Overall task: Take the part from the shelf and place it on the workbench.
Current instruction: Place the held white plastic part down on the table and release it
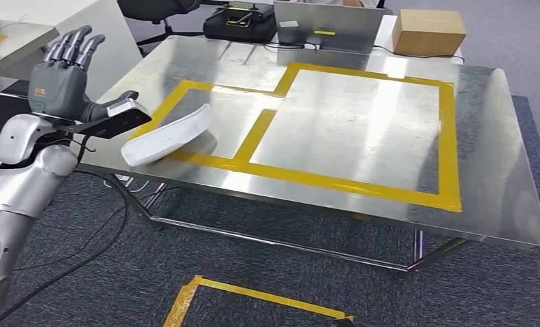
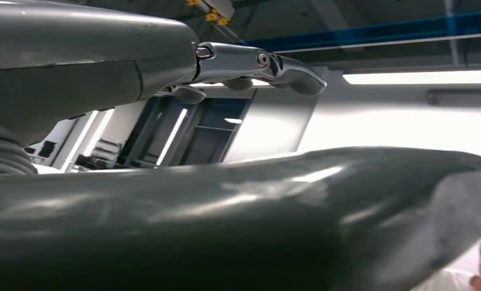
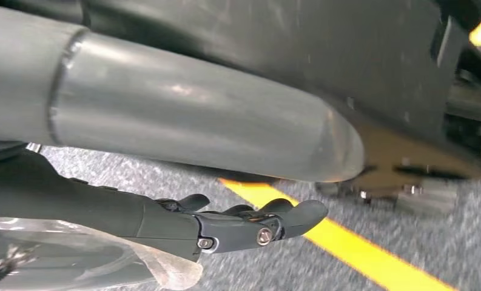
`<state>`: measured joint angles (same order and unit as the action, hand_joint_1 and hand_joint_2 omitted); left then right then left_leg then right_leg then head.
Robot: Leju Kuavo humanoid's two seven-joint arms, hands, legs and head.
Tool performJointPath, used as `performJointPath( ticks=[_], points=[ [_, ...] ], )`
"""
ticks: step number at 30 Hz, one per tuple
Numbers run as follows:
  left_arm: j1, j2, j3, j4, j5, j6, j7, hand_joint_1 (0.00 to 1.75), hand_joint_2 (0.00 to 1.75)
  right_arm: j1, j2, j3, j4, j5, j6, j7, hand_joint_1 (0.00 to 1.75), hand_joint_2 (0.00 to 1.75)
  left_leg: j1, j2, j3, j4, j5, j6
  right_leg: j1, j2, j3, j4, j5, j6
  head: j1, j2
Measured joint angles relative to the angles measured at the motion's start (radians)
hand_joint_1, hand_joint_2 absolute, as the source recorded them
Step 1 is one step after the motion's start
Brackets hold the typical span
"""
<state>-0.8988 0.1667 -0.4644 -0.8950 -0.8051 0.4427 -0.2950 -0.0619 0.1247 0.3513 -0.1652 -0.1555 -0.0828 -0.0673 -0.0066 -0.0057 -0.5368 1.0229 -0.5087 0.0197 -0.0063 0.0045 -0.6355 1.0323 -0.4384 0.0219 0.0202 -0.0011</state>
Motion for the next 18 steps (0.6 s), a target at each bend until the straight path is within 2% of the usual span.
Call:
performJointPath(
  ticks=[1,2,3,5,6,7,8,9,10,12,13,14,16,17,18],
  points=[
    [0.003,0.003,0.001,-0.019,0.004,-0.007,0.004,0.00,0.00,0.001,0.001,-0.001,0.000,-0.001,0.000,-0.002,0.00,0.00,0.002,0.001,-0.003,-0.007,0.009,0.004,0.000,0.000,-0.005,0.002,-0.005,0.006,0.000,0.000],
    [0.005,0.004,0.001,-0.036,0.006,-0.014,0.006,0.00,0.00,0.001,0.002,-0.003,0.000,-0.001,0.000,-0.003,0.00,0.00,0.005,0.003,-0.010,-0.013,0.021,0.009,0.000,0.000,-0.015,0.017,-0.025,0.011,0.001,0.000],
    [0.007,0.005,0.002,-0.052,0.009,-0.019,0.008,0.00,0.00,0.001,0.002,-0.005,0.000,-0.002,0.001,-0.004,0.00,0.00,0.009,0.005,-0.019,-0.019,0.032,0.013,0.000,0.000,-0.030,0.050,-0.059,0.015,0.003,0.000],
    [0.012,0.009,0.002,-0.077,0.012,-0.028,0.008,0.00,0.00,0.000,0.002,-0.007,-0.001,-0.001,0.003,-0.004,0.00,0.00,0.010,0.006,-0.043,-0.019,0.053,0.018,-0.002,0.000,-0.069,0.170,-0.145,0.022,0.006,0.000],
    [0.015,0.011,0.002,-0.084,0.013,-0.031,0.008,0.00,0.00,0.000,0.002,-0.008,-0.001,-0.002,0.004,-0.004,0.00,0.00,0.010,0.006,-0.056,-0.019,0.063,0.017,-0.004,-0.001,-0.082,0.229,-0.172,0.025,0.006,0.000],
    [0.020,0.013,0.002,-0.091,0.014,-0.033,0.008,0.00,0.00,0.000,0.002,-0.009,-0.001,-0.002,0.005,-0.004,0.00,0.00,0.010,0.006,-0.069,-0.019,0.072,0.016,-0.005,-0.001,-0.084,0.265,-0.178,0.028,0.006,0.000],
    [0.025,0.015,0.002,-0.095,0.014,-0.034,0.008,0.00,0.00,0.000,0.002,-0.011,-0.001,-0.002,0.005,-0.004,0.00,0.00,0.011,0.006,-0.081,-0.018,0.082,0.014,-0.005,-0.001,-0.070,0.268,-0.164,0.030,0.006,0.000],
    [0.029,0.016,0.002,-0.100,0.014,-0.035,0.008,0.00,0.00,0.000,0.002,-0.012,-0.001,-0.002,0.005,-0.004,0.00,0.00,0.011,0.006,-0.093,-0.017,0.090,0.012,-0.006,-0.002,-0.037,0.232,-0.137,0.031,0.006,0.000],
    [0.031,0.018,0.002,-0.105,0.015,-0.035,0.008,0.00,0.00,-0.002,0.002,-0.014,-0.001,-0.002,0.005,-0.004,0.00,0.00,0.012,0.006,-0.104,-0.014,0.099,0.008,-0.006,-0.002,0.012,0.167,-0.111,0.030,0.006,0.000],
    [0.033,0.023,0.004,-0.115,0.016,-0.037,0.009,0.00,0.00,-0.005,0.002,-0.015,-0.002,-0.003,0.005,-0.004,0.00,0.00,0.011,0.005,-0.121,-0.008,0.113,-0.003,-0.004,0.000,0.109,0.028,-0.098,0.025,0.005,0.000],
    [0.034,0.025,0.005,-0.119,0.017,-0.038,0.009,0.00,0.00,-0.006,0.002,-0.015,-0.003,-0.003,0.005,-0.004,0.00,0.00,0.010,0.006,-0.126,-0.005,0.121,-0.008,-0.003,0.001,0.134,-0.014,-0.104,0.021,0.005,0.000],
    [0.035,0.027,0.006,-0.123,0.018,-0.038,0.009,0.00,0.00,-0.006,0.002,-0.016,-0.003,-0.004,0.006,-0.004,0.00,0.00,0.009,0.006,-0.129,-0.006,0.129,-0.014,-0.001,0.002,0.142,-0.030,-0.109,0.015,0.004,0.000],
    [0.044,0.031,0.006,-0.130,0.021,-0.039,0.008,0.00,0.00,-0.004,0.002,-0.017,-0.003,-0.005,0.007,-0.004,0.00,0.00,0.010,0.005,-0.133,-0.008,0.137,-0.025,-0.001,0.002,0.129,-0.033,-0.097,-0.003,0.004,0.000],
    [0.050,0.035,0.006,-0.135,0.023,-0.038,0.008,0.00,0.00,-0.004,0.003,-0.017,-0.003,-0.006,0.007,-0.004,0.00,0.00,0.011,0.005,-0.138,0.001,0.123,-0.031,-0.002,0.000,0.124,-0.033,-0.087,-0.014,0.003,0.000],
    [0.057,0.040,0.007,-0.140,0.027,-0.037,0.008,0.00,0.00,-0.004,0.003,-0.018,-0.003,-0.008,0.007,-0.005,0.00,0.00,0.013,0.004,-0.147,0.029,0.088,-0.036,-0.004,-0.001,0.114,-0.036,-0.076,-0.025,0.001,0.000]
  ],
)
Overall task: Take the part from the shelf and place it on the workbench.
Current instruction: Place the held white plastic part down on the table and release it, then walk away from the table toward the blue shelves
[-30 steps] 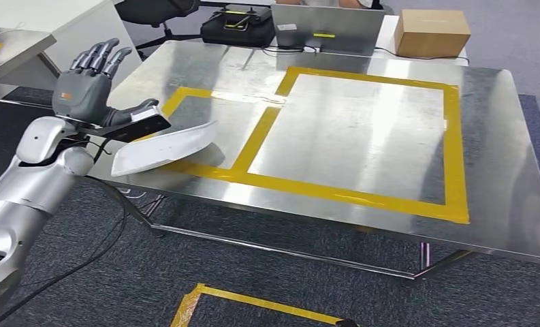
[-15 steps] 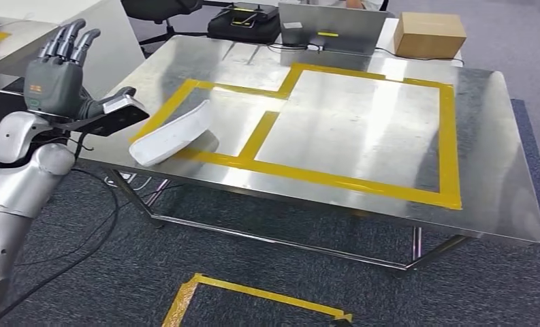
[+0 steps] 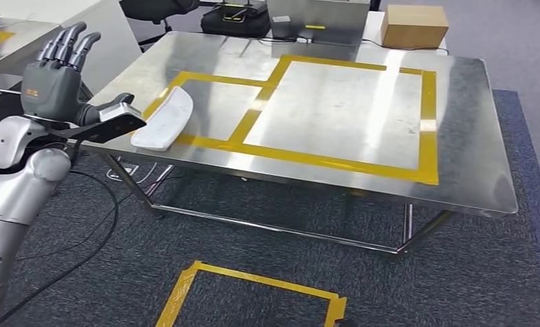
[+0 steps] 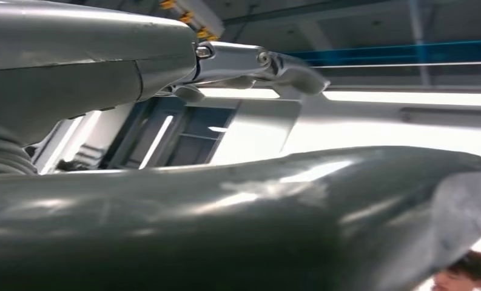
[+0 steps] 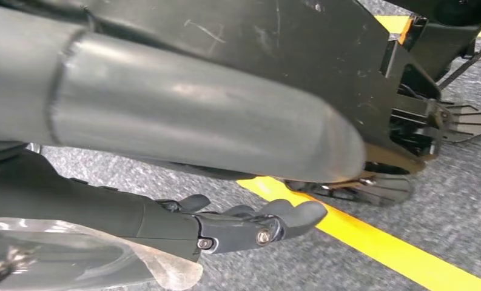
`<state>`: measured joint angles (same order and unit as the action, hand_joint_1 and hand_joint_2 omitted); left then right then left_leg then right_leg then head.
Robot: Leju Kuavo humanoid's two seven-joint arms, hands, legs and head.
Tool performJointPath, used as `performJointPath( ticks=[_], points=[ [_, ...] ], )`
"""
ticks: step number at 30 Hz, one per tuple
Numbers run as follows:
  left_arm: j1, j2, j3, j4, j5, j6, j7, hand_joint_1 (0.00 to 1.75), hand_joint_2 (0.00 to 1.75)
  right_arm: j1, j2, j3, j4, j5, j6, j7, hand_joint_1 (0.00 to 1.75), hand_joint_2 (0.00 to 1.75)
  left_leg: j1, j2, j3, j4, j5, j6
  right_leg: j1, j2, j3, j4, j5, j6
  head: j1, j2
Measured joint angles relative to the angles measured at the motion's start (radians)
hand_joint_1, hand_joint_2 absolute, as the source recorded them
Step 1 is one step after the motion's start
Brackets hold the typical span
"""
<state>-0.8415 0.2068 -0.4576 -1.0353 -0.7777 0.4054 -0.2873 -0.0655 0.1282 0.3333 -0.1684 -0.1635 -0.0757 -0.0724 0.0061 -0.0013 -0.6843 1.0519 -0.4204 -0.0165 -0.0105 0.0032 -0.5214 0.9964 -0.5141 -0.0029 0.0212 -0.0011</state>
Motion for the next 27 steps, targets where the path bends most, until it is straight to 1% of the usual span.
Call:
performJointPath(
  ticks=[1,2,3,4,5,6,7,8,9,10,11,12,13,14,15,16,17,18,19,20,21,22,23,24,25,26,27],
  points=[
    [0.009,0.005,0.001,-0.007,0.006,0.001,0.000,0.00,0.00,0.000,0.001,-0.001,0.000,-0.002,0.000,-0.001,0.00,0.00,0.002,0.000,-0.013,0.049,-0.050,-0.005,-0.001,-0.001,-0.009,-0.001,0.012,-0.007,-0.002,0.000],
    [0.019,0.010,0.003,-0.016,0.012,0.003,0.000,0.00,0.00,0.001,0.001,-0.002,0.000,-0.004,0.000,-0.002,0.00,0.00,0.002,0.000,-0.028,0.115,-0.102,-0.009,0.000,-0.001,-0.022,0.000,0.023,-0.011,-0.004,0.000],
    [0.033,0.013,0.005,-0.026,0.019,0.004,0.000,0.00,0.00,0.003,0.001,-0.003,0.000,-0.006,0.000,-0.003,0.00,0.00,0.002,0.000,-0.040,0.183,-0.142,-0.012,0.000,-0.002,-0.036,0.001,0.034,-0.013,-0.004,0.000],
    [0.049,0.017,0.008,-0.036,0.024,0.004,0.000,0.00,0.00,0.004,0.001,-0.004,0.000,-0.008,0.000,-0.004,0.00,0.00,0.003,0.000,-0.043,0.233,-0.159,-0.013,0.001,-0.002,-0.050,0.002,0.045,-0.012,-0.004,0.000],
    [0.065,0.021,0.011,-0.047,0.028,0.004,0.000,0.00,0.00,0.005,0.001,-0.005,0.000,-0.010,0.000,-0.006,0.00,0.00,0.003,0.000,-0.033,0.252,-0.156,-0.013,0.002,-0.002,-0.065,0.003,0.055,-0.012,-0.004,0.000],
    [0.080,0.025,0.014,-0.058,0.031,0.005,0.000,0.00,0.00,0.006,0.001,-0.005,0.000,-0.011,-0.001,-0.007,0.00,0.00,0.003,0.000,-0.007,0.233,-0.137,-0.011,0.002,-0.002,-0.079,0.005,0.064,-0.010,-0.004,0.000],
    [0.093,0.028,0.017,-0.070,0.034,0.007,0.000,0.00,0.00,0.006,0.001,-0.007,0.000,-0.013,-0.002,-0.009,0.00,0.00,0.002,0.000,0.036,0.181,-0.113,-0.007,0.003,-0.002,-0.091,0.007,0.073,-0.008,-0.004,0.000],
    [0.103,0.031,0.021,-0.084,0.038,0.009,0.000,0.00,0.00,0.006,0.001,-0.009,0.000,-0.014,-0.004,-0.010,0.00,0.00,0.001,0.000,0.089,0.108,-0.099,-0.002,0.005,-0.002,-0.102,0.010,0.081,-0.005,-0.004,0.000],
    [0.114,0.034,0.026,-0.102,0.045,0.012,-0.002,0.00,0.00,0.006,0.002,-0.011,0.000,-0.017,-0.006,-0.011,0.00,0.00,-0.001,0.000,0.138,0.035,-0.095,0.004,0.007,-0.003,-0.111,0.013,0.088,-0.001,-0.003,0.000],
    [0.130,0.035,0.032,-0.124,0.055,0.018,-0.003,0.00,0.00,0.006,0.002,-0.015,0.000,-0.020,-0.008,-0.014,0.00,0.00,-0.003,0.000,0.171,-0.019,-0.097,0.009,0.008,-0.003,-0.117,0.013,0.097,0.003,-0.003,0.000],
    [0.152,0.037,0.039,-0.148,0.066,0.025,-0.005,0.00,0.00,0.006,0.003,-0.018,-0.001,-0.024,-0.010,-0.016,0.00,0.00,-0.006,0.001,0.188,-0.050,-0.102,0.014,0.008,-0.003,-0.120,0.012,0.106,0.009,-0.003,0.000],
    [0.180,0.039,0.047,-0.176,0.075,0.033,-0.008,0.00,0.00,0.007,0.003,-0.022,-0.001,-0.028,-0.012,-0.018,0.00,0.00,-0.009,0.002,0.188,-0.061,-0.099,0.019,0.007,-0.003,-0.121,0.010,0.115,0.015,-0.003,0.000],
    [0.211,0.040,0.054,-0.203,0.080,0.042,-0.009,0.00,0.00,0.010,0.004,-0.025,0.000,-0.032,-0.013,-0.019,0.00,0.00,-0.008,0.004,0.183,-0.064,-0.090,0.026,0.004,-0.001,-0.125,0.006,0.116,0.021,-0.004,0.000],
    [0.241,0.041,0.059,-0.229,0.083,0.049,-0.011,0.00,0.00,0.012,0.005,-0.027,0.000,-0.034,-0.014,-0.020,0.00,0.00,-0.007,0.006,0.177,-0.068,-0.078,0.033,0.003,0.000,-0.134,0.013,0.102,0.027,-0.005,0.000],
    [0.265,0.041,0.063,-0.251,0.084,0.054,-0.013,0.00,0.00,0.014,0.006,-0.029,0.000,-0.036,-0.015,-0.020,0.00,0.00,-0.005,0.008,0.167,-0.072,-0.065,0.040,0.002,0.000,-0.149,0.035,0.072,0.033,-0.004,0.000],
    [0.286,0.041,0.067,-0.272,0.085,0.058,-0.015,0.00,0.00,0.016,0.006,-0.030,0.000,-0.037,-0.015,-0.020,0.00,0.00,-0.003,0.009,0.153,-0.075,-0.052,0.046,0.001,0.000,-0.169,0.078,0.025,0.037,-0.003,0.000],
    [0.304,0.041,0.071,-0.290,0.087,0.060,-0.016,0.00,0.00,0.016,0.006,-0.031,0.000,-0.038,-0.016,-0.020,0.00,0.00,-0.004,0.009,0.138,-0.075,-0.039,0.049,0.001,0.000,-0.190,0.142,-0.026,0.040,-0.002,0.000],
    [0.323,0.042,0.076,-0.307,0.092,0.062,-0.017,0.00,0.00,0.016,0.006,-0.034,0.000,-0.041,-0.017,-0.020,0.00,0.00,-0.004,0.008,0.121,-0.074,-0.027,0.050,0.000,-0.001,-0.207,0.209,-0.066,0.043,-0.001,0.000],
    [0.349,0.042,0.083,-0.323,0.105,0.066,-0.021,0.00,0.00,0.016,0.006,-0.037,0.000,-0.044,-0.019,-0.020,0.00,0.00,-0.005,0.009,0.105,-0.073,-0.015,0.050,0.000,-0.001,-0.213,0.266,-0.086,0.044,-0.001,0.000],
    [0.389,0.039,0.095,-0.347,0.136,0.074,-0.032,0.00,0.00,0.016,0.006,-0.042,0.000,-0.048,-0.023,-0.020,0.00,0.00,-0.006,0.011,0.090,-0.072,-0.003,0.049,0.000,-0.001,-0.205,0.295,-0.081,0.045,-0.001,0.000],
    [0.445,0.034,0.111,-0.377,0.179,0.086,-0.051,0.00,0.00,0.018,0.006,-0.046,0.000,-0.053,-0.028,-0.020,0.00,0.00,-0.007,0.014,0.076,-0.071,0.006,0.047,0.001,-0.001,-0.179,0.290,-0.057,0.044,-0.001,0.000],
    [0.515,0.025,0.134,-0.414,0.232,0.104,-0.077,0.00,0.00,0.021,0.006,-0.051,0.000,-0.059,-0.032,-0.020,0.00,0.00,-0.007,0.018,0.066,-0.070,0.014,0.044,0.001,-0.001,-0.133,0.251,-0.029,0.043,-0.002,0.000],
    [0.592,0.009,0.162,-0.451,0.286,0.125,-0.107,0.00,0.00,0.024,0.006,-0.055,0.000,-0.065,-0.036,-0.022,0.00,0.00,-0.008,0.022,0.057,-0.068,0.021,0.042,0.001,0.001,-0.072,0.183,-0.013,0.041,-0.002,0.000],
    [0.666,-0.010,0.190,-0.479,0.327,0.144,-0.131,0.00,0.00,0.028,0.006,-0.060,0.000,-0.071,-0.039,-0.025,0.00,0.00,-0.009,0.025,0.049,-0.064,0.027,0.038,0.002,0.004,-0.007,0.102,-0.013,0.039,-0.001,0.000],
    [0.732,-0.035,0.218,-0.498,0.358,0.161,-0.142,0.00,0.00,0.031,0.006,-0.066,0.000,-0.077,-0.043,-0.030,0.00,0.00,-0.010,0.026,0.041,-0.060,0.035,0.035,0.003,0.006,0.042,0.033,-0.025,0.036,-0.001,0.000],
    [0.792,-0.063,0.247,-0.502,0.377,0.172,-0.140,0.00,0.00,0.033,0.006,-0.072,0.000,-0.084,-0.047,-0.036,0.00,0.00,-0.010,0.026,0.036,-0.058,0.043,0.031,0.005,0.009,0.072,-0.016,-0.040,0.032,0.000,0.000],
    [0.846,-0.094,0.279,-0.495,0.391,0.178,-0.135,0.00,0.00,0.035,0.007,-0.079,0.000,-0.091,-0.050,-0.041,0.00,0.00,-0.010,0.026,0.033,-0.059,0.052,0.025,0.008,0.010,0.081,-0.038,-0.047,0.026,0.000,0.000]
  ],
)
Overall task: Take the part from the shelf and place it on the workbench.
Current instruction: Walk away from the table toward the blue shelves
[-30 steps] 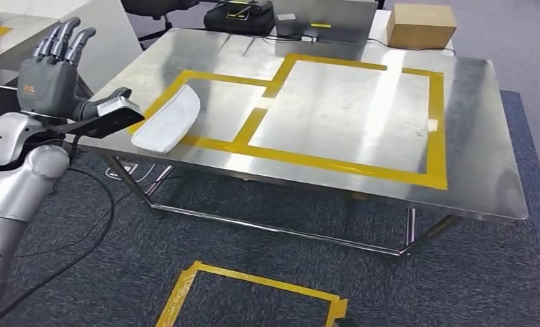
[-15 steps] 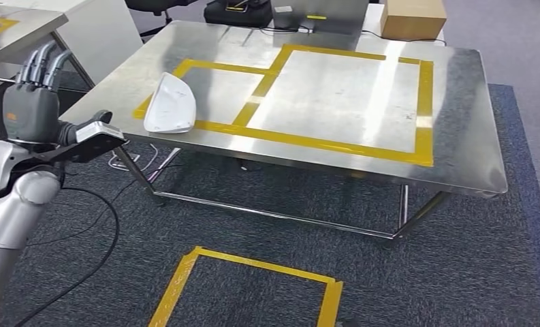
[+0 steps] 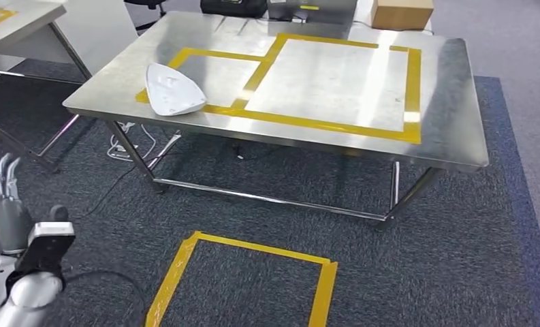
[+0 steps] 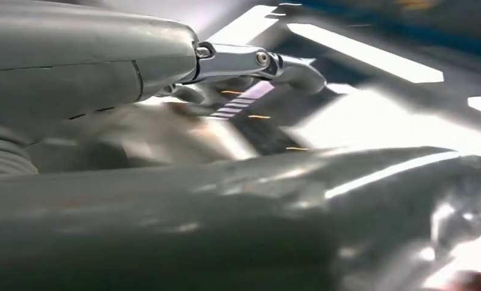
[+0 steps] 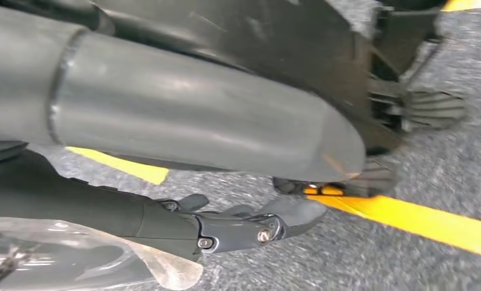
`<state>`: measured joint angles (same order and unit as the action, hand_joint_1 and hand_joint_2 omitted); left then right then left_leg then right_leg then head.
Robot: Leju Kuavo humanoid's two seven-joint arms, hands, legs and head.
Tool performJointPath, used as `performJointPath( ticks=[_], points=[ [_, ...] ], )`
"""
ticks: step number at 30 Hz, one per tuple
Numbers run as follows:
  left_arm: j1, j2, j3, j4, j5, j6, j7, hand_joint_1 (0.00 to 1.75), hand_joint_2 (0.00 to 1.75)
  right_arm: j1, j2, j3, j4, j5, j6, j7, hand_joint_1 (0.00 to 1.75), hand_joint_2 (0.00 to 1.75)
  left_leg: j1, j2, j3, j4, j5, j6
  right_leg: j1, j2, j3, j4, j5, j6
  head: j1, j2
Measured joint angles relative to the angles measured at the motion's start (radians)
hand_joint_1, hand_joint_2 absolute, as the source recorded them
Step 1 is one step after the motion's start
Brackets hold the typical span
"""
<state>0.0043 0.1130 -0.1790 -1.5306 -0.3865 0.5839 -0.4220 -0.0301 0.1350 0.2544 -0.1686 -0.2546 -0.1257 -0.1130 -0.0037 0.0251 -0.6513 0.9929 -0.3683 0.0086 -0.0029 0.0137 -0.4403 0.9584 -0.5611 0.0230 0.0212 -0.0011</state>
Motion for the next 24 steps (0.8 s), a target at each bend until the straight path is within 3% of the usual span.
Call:
performJointPath(
  ticks=[2,3,6,7,8,9,10,12,14,17,18,20,22,23,24],
  points=[
    [0.084,-0.059,0.079,0.061,0.017,0.004,-0.001,0.00,0.00,0.004,0.002,-0.013,0.000,-0.009,-0.004,-0.006,0.00,0.00,0.003,-0.005,-0.005,0.002,-0.004,-0.012,-0.001,-0.004,-0.012,-0.006,0.013,-0.017,0.000,0.000],
    [0.109,-0.086,0.120,0.116,0.021,0.003,-0.010,0.00,0.00,0.006,0.002,-0.017,0.000,-0.011,-0.004,-0.006,0.00,0.00,0.005,-0.009,-0.012,0.019,-0.031,-0.018,-0.003,-0.008,-0.020,-0.007,0.024,-0.026,-0.001,0.000],
    [0.120,-0.141,0.257,0.373,0.063,-0.037,-0.068,0.00,0.00,0.010,0.003,-0.023,0.001,-0.008,-0.005,-0.002,0.00,0.00,0.013,-0.016,-0.049,0.183,-0.181,-0.034,-0.001,-0.020,-0.054,-0.007,0.056,-0.041,-0.001,0.000],
    [0.110,-0.151,0.309,0.478,0.089,-0.057,-0.105,0.00,0.00,0.010,0.003,-0.024,0.001,-0.007,-0.005,-0.001,0.00,0.00,0.015,-0.016,-0.055,0.245,-0.207,-0.038,0.000,-0.021,-0.067,-0.004,0.067,-0.041,-0.002,0.000],
    [0.098,-0.159,0.360,0.580,0.111,-0.073,-0.144,0.00,0.00,0.010,0.003,-0.025,0.001,-0.006,-0.005,0.001,0.00,0.00,0.018,-0.016,-0.050,0.283,-0.209,-0.040,0.001,-0.021,-0.081,0.000,0.079,-0.041,-0.002,0.000],
    [0.087,-0.166,0.406,0.671,0.124,-0.083,-0.177,0.00,0.00,0.010,0.003,-0.025,0.001,-0.006,-0.006,0.002,0.00,0.00,0.020,-0.016,-0.032,0.289,-0.190,-0.042,0.001,-0.021,-0.096,0.006,0.089,-0.039,-0.002,0.000],
    [0.078,-0.172,0.442,0.741,0.129,-0.087,-0.196,0.00,0.00,0.011,0.003,-0.025,0.001,-0.005,-0.006,0.003,0.00,0.00,0.022,-0.016,0.004,0.258,-0.164,-0.042,0.001,-0.021,-0.114,0.013,0.097,-0.035,-0.002,0.000],
    [0.051,-0.182,0.494,0.856,0.122,-0.101,-0.184,0.00,0.00,0.010,0.003,-0.025,0.001,-0.002,-0.004,0.004,0.00,0.00,0.024,-0.017,0.108,0.120,-0.147,-0.043,0.002,-0.025,-0.146,0.033,0.108,-0.025,-0.001,0.000],
    [0.023,-0.190,0.535,0.967,0.106,-0.132,-0.111,0.00,0.00,0.007,0.003,-0.025,0.001,0.009,0.007,0.006,0.00,0.00,0.020,-0.019,0.169,0.017,-0.168,-0.031,0.002,-0.031,-0.162,0.046,0.116,-0.014,0.003,0.000],
    [0.008,-0.203,0.575,1.101,0.089,-0.169,-0.001,0.00,0.00,0.007,0.003,-0.024,0.001,0.023,0.024,0.011,0.00,0.00,0.013,-0.022,0.163,-0.002,-0.162,0.001,-0.004,-0.033,-0.171,0.047,0.125,0.007,0.008,0.000],
    [0.007,-0.207,0.583,1.130,0.086,-0.173,0.015,0.00,0.00,0.008,0.003,-0.024,0.001,0.025,0.026,0.012,0.00,0.00,0.013,-0.023,0.157,-0.004,-0.153,0.011,-0.005,-0.031,-0.180,0.063,0.108,0.013,0.010,0.000],
    [0.002,-0.213,0.593,1.176,0.076,-0.175,0.038,0.00,0.00,0.009,0.003,-0.023,0.001,0.027,0.027,0.014,0.00,0.00,0.012,-0.030,0.138,-0.005,-0.134,0.025,-0.007,-0.022,-0.221,0.157,0.032,0.019,0.017,0.000],
    [-0.003,-0.217,0.596,1.213,0.046,-0.180,0.099,0.00,0.00,0.008,0.003,-0.023,0.001,0.029,0.028,0.018,0.00,0.00,0.008,-0.042,0.117,-0.004,-0.117,0.029,-0.007,-0.018,-0.262,0.290,-0.046,0.020,0.021,0.000],
    [-0.005,-0.220,0.594,1.229,0.022,-0.187,0.149,0.00,0.00,0.008,0.003,-0.023,0.001,0.034,0.029,0.023,0.00,0.00,0.006,-0.049,0.107,-0.003,-0.110,0.029,-0.007,-0.017,-0.265,0.324,-0.060,0.019,0.021,0.000],
    [-0.006,-0.224,0.590,1.244,-0.004,-0.197,0.206,0.00,0.00,0.008,0.003,-0.021,0.001,0.041,0.030,0.030,0.00,0.00,0.003,-0.057,0.100,-0.003,-0.104,0.029,-0.006,-0.016,-0.248,0.318,-0.055,0.016,0.021,0.000]
  ],
)
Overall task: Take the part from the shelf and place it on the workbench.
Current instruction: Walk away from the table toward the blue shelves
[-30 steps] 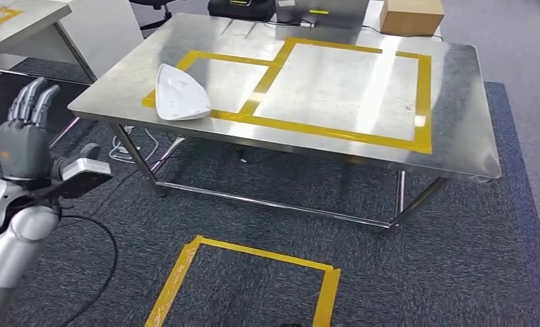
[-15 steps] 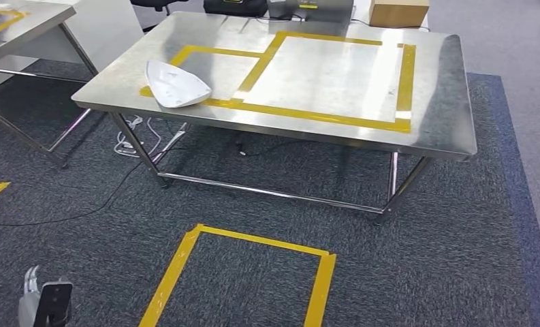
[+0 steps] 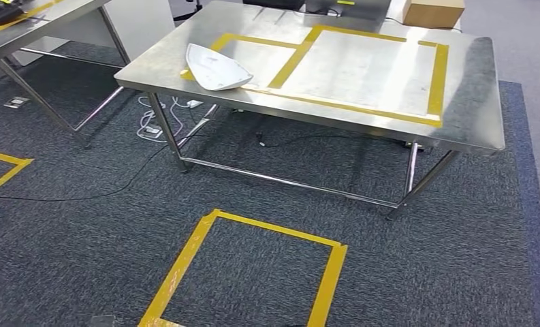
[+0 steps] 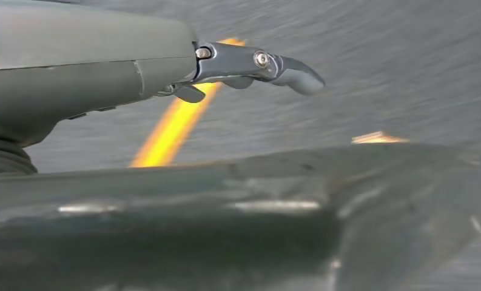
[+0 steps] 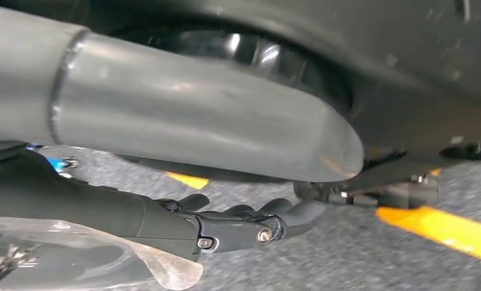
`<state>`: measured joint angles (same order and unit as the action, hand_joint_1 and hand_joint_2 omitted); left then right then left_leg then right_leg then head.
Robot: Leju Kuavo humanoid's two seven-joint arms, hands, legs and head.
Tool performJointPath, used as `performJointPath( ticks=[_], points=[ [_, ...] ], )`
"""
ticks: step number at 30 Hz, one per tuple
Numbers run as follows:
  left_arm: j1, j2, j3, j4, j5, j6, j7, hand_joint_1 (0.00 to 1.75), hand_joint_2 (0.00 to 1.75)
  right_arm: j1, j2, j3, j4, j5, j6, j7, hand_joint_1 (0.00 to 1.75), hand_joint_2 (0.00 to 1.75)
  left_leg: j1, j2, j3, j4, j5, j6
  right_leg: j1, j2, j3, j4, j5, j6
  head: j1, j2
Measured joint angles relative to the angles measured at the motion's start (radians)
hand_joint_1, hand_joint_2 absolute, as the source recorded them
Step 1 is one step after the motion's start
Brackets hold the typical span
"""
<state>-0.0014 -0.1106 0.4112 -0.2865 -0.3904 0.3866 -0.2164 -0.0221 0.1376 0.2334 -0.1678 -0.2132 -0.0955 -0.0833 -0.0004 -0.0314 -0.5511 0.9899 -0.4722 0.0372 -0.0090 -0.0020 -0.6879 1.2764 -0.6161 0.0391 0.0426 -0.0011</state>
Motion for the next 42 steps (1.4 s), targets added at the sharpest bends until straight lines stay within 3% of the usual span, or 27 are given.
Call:
performJointPath(
  ticks=[2,4,6,8,9,11,13,14,15,17,19,21,23,25,27,29,30,31,32,34,36,38,39,40,42],
  points=[
    [0.000,-0.011,-0.016,0.023,-0.051,-0.028,0.093,0.00,0.00,-0.001,0.000,0.006,0.000,0.019,0.007,0.015,0.00,0.00,-0.003,-0.019,-0.009,0.000,0.010,-0.002,0.001,0.021,0.091,-0.124,0.050,-0.011,0.005,0.000],
    [-0.004,-0.023,-0.042,0.036,-0.091,-0.056,0.135,0.00,0.00,-0.004,-0.002,0.016,0.000,0.040,0.021,0.030,0.00,0.00,-0.006,-0.038,-0.018,0.003,0.020,-0.008,0.001,0.065,0.175,-0.262,0.085,-0.025,0.012,0.000],
    [-0.009,-0.029,-0.065,0.044,-0.111,-0.084,0.141,0.00,0.00,-0.008,-0.004,0.030,0.000,0.060,0.035,0.044,0.00,0.00,-0.004,-0.056,-0.028,0.004,0.031,-0.020,0.003,0.079,0.198,-0.302,0.089,-0.031,0.016,0.000],
    [-0.011,-0.030,-0.079,0.052,-0.122,-0.106,0.141,0.00,0.00,-0.010,-0.004,0.046,0.000,0.079,0.047,0.055,0.00,0.00,0.000,-0.070,-0.035,0.006,0.036,-0.032,0.004,0.055,0.200,-0.307,0.099,-0.034,0.018,0.000],
    [-0.012,-0.029,-0.086,0.056,-0.128,-0.113,0.147,0.00,0.00,-0.011,-0.005,0.054,0.000,0.088,0.052,0.059,0.00,0.00,0.000,-0.060,-0.042,0.018,0.026,-0.037,0.002,0.042,0.201,-0.312,0.104,-0.039,0.017,0.000],
    [-0.016,-0.024,-0.100,0.060,-0.142,-0.122,0.173,0.00,0.00,-0.010,-0.006,0.070,0.000,0.103,0.061,0.066,0.00,0.00,0.000,-0.018,-0.080,0.105,-0.031,-0.047,-0.002,0.010,0.200,-0.318,0.110,-0.045,0.014,0.000],
    [-0.020,-0.020,-0.112,0.063,-0.156,-0.127,0.196,0.00,0.00,-0.009,-0.008,0.083,0.000,0.111,0.066,0.070,0.00,0.00,0.004,0.014,-0.135,0.239,-0.097,-0.057,0.000,-0.021,0.195,-0.316,0.110,-0.046,0.013,0.000],
    [-0.020,-0.019,-0.118,0.064,-0.161,-0.129,0.202,0.00,0.00,-0.009,-0.009,0.087,0.000,0.113,0.067,0.071,0.00,0.00,0.007,0.019,-0.149,0.281,-0.111,-0.061,0.000,-0.037,0.193,-0.315,0.110,-0.046,0.013,0.000],
    [-0.020,-0.018,-0.123,0.065,-0.165,-0.129,0.205,0.00,0.00,-0.010,-0.010,0.091,0.000,0.114,0.068,0.072,0.00,0.00,0.009,0.023,-0.143,0.284,-0.105,-0.064,0.000,-0.051,0.192,-0.314,0.110,-0.046,0.014,0.000],
    [-0.020,-0.016,-0.132,0.067,-0.174,-0.130,0.206,0.00,0.00,-0.011,-0.010,0.099,0.000,0.115,0.071,0.074,0.00,0.00,0.012,0.042,-0.077,0.176,-0.046,-0.065,0.000,-0.077,0.193,-0.312,0.108,-0.043,0.014,0.000],
    [-0.023,-0.015,-0.143,0.067,-0.185,-0.130,0.204,0.00,0.00,-0.011,-0.012,0.104,0.000,0.116,0.076,0.077,0.00,0.00,0.006,0.083,-0.007,0.046,-0.006,-0.056,0.004,-0.098,0.193,-0.308,0.104,-0.035,0.013,0.000],
    [-0.026,-0.014,-0.153,0.068,-0.195,-0.131,0.202,0.00,0.00,-0.012,-0.014,0.106,0.001,0.118,0.080,0.080,0.00,0.00,-0.002,0.098,0.008,0.007,-0.004,-0.041,0.009,-0.116,0.193,-0.304,0.101,-0.026,0.014,0.000],
    [-0.024,-0.014,-0.162,0.070,-0.203,-0.131,0.201,0.00,0.00,-0.015,-0.015,0.108,0.001,0.122,0.084,0.083,0.00,0.00,-0.001,0.077,0.001,0.005,0.000,-0.027,0.008,-0.125,0.193,-0.302,0.097,-0.016,0.015,0.000],
    [-0.024,-0.013,-0.169,0.072,-0.206,-0.132,0.204,0.00,0.00,-0.018,-0.016,0.112,0.000,0.127,0.089,0.085,0.00,0.00,0.003,0.058,-0.002,0.000,0.008,-0.013,0.004,-0.083,0.176,-0.266,0.065,-0.007,0.019,0.000],
    [-0.028,-0.014,-0.173,0.072,-0.204,-0.133,0.207,0.00,0.00,-0.020,-0.017,0.118,0.000,0.129,0.095,0.085,0.00,0.00,0.004,0.037,-0.008,-0.001,0.014,-0.003,0.002,-0.022,0.122,-0.147,-0.001,-0.003,0.025,0.000],
    [-0.030,-0.015,-0.175,0.073,-0.202,-0.135,0.211,0.00,0.00,-0.024,-0.018,0.123,0.000,0.131,0.099,0.086,0.00,0.00,0.002,0.013,-0.014,-0.001,0.018,0.002,0.002,-0.002,0.062,-0.018,-0.047,-0.004,0.028,0.000],
    [-0.029,-0.015,-0.175,0.073,-0.201,-0.136,0.212,0.00,0.00,-0.025,-0.018,0.125,0.000,0.132,0.101,0.088,0.00,0.00,0.002,-0.001,-0.015,0.000,0.020,0.002,0.002,0.000,0.052,0.002,-0.042,-0.005,0.029,0.000],
    [-0.028,-0.015,-0.175,0.073,-0.201,-0.136,0.214,0.00,0.00,-0.026,-0.018,0.127,0.000,0.133,0.103,0.091,0.00,0.00,0.001,-0.016,-0.016,0.001,0.021,0.001,0.001,0.003,0.062,-0.020,-0.017,-0.006,0.029,0.000],
    [-0.028,-0.015,-0.176,0.074,-0.202,-0.136,0.215,0.00,0.00,-0.025,-0.019,0.128,0.000,0.134,0.105,0.094,0.00,0.00,0.002,-0.032,-0.015,0.002,0.022,0.000,0.000,0.010,0.088,-0.078,0.023,-0.008,0.029,0.000],
    [-0.029,-0.016,-0.178,0.074,-0.206,-0.136,0.216,0.00,0.00,-0.023,-0.019,0.130,0.001,0.137,0.111,0.100,0.00,0.00,0.001,-0.061,-0.020,0.007,0.024,-0.006,-0.008,0.065,0.147,-0.215,0.085,-0.011,0.031,0.000],
    [-0.031,-0.017,-0.180,0.075,-0.206,-0.136,0.216,0.00,0.00,-0.021,-0.020,0.132,0.002,0.140,0.116,0.103,0.00,0.00,0.003,-0.087,-0.035,0.013,0.030,-0.019,-0.012,0.110,0.177,-0.280,0.095,-0.013,0.031,0.000],
    [-0.029,-0.017,-0.180,0.076,-0.206,-0.137,0.216,0.00,0.00,-0.021,-0.020,0.133,0.002,0.143,0.119,0.104,0.00,0.00,0.008,-0.111,-0.048,0.015,0.037,-0.034,-0.011,0.095,0.182,-0.288,0.092,-0.019,0.032,0.000],
    [-0.027,-0.016,-0.180,0.077,-0.206,-0.138,0.216,0.00,0.00,-0.022,-0.020,0.134,0.002,0.144,0.120,0.104,0.00,0.00,0.008,-0.103,-0.053,0.021,0.035,-0.040,-0.011,0.081,0.183,-0.291,0.095,-0.025,0.031,0.000],
    [-0.025,-0.016,-0.181,0.078,-0.209,-0.139,0.216,0.00,0.00,-0.021,-0.019,0.135,0.002,0.145,0.121,0.104,0.00,0.00,0.007,-0.079,-0.062,0.041,0.021,-0.045,-0.011,0.064,0.186,-0.294,0.098,-0.031,0.027,0.000],
    [-0.027,-0.016,-0.183,0.078,-0.219,-0.140,0.216,0.00,0.00,-0.018,-0.020,0.137,0.002,0.145,0.121,0.105,0.00,0.00,0.005,-0.011,-0.107,0.145,-0.039,-0.052,-0.009,0.026,0.190,-0.299,0.100,-0.040,0.021,0.000]
  ],
)
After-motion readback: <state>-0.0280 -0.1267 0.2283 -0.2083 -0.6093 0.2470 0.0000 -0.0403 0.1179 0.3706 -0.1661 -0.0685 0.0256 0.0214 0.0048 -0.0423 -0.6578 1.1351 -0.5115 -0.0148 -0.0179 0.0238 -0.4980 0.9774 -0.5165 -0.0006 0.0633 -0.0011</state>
